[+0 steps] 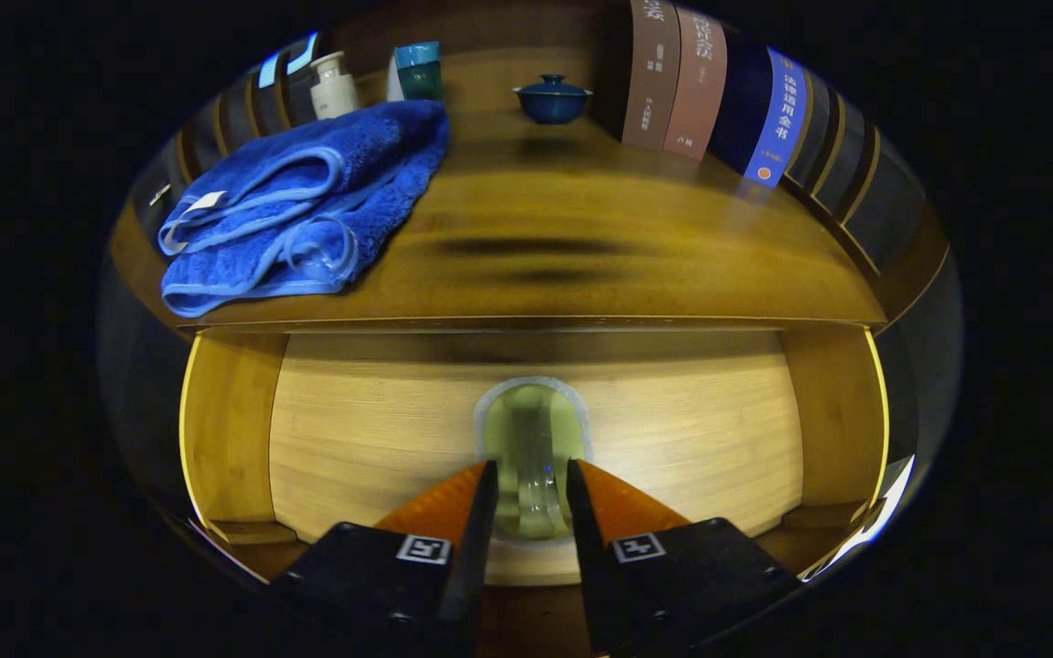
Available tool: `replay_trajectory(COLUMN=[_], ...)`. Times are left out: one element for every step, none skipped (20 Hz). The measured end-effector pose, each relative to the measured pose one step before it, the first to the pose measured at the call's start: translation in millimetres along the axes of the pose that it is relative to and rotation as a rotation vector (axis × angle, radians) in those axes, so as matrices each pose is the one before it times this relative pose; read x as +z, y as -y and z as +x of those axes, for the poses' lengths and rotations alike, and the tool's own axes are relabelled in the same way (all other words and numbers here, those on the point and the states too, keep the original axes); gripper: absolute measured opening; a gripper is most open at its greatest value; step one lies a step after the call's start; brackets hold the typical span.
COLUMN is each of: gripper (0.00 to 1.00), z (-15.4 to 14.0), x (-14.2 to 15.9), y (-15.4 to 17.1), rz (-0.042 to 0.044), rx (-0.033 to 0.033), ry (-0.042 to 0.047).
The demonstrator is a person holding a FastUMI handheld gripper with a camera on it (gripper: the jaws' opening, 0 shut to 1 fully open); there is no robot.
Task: Pull open the drawer, take out the items inside it, and place them on the countertop above the cabinet.
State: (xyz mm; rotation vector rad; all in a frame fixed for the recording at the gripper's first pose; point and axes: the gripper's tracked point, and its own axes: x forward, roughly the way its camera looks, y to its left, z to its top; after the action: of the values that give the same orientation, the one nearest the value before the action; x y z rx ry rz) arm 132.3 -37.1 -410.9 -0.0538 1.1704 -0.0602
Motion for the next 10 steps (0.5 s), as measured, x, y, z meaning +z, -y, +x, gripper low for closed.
replay_trajectory(gripper=[0.34, 0.24, 0.23, 0.17, 0.16, 0.16, 0.16, 0.16, 0.16, 0.16], z=[2.27, 3.69, -1.24, -2.39, -1.79, -4.42, -5.73, -9.71, -11.19, -11.32], x=[-2.22, 0.13, -1.8, 1.34, -1.34, -2.13, 0.78, -0.35, 0.29, 1.04], y=[-1.25, -0.19, 2.09, -0.4, -0.19, 1.8, 1.95, -0.16, 0.5, -2.48], rz=[0.00547, -0.02693, -0.00262, 0.01293, 0.01519, 0.00227, -0.00057, -0.01121, 0.00264, 0.00493], rx=[0.00075, 0.00646, 0.00506, 0.00321, 0.00475, 0.00265, 0.00399, 0.00809, 0.00728, 0.01291], ry=[0.00175, 0.01095, -0.00059, -0.00264, 0.00083, -0.00231, 0.01062, 0.00766, 0.0132, 0.00958])
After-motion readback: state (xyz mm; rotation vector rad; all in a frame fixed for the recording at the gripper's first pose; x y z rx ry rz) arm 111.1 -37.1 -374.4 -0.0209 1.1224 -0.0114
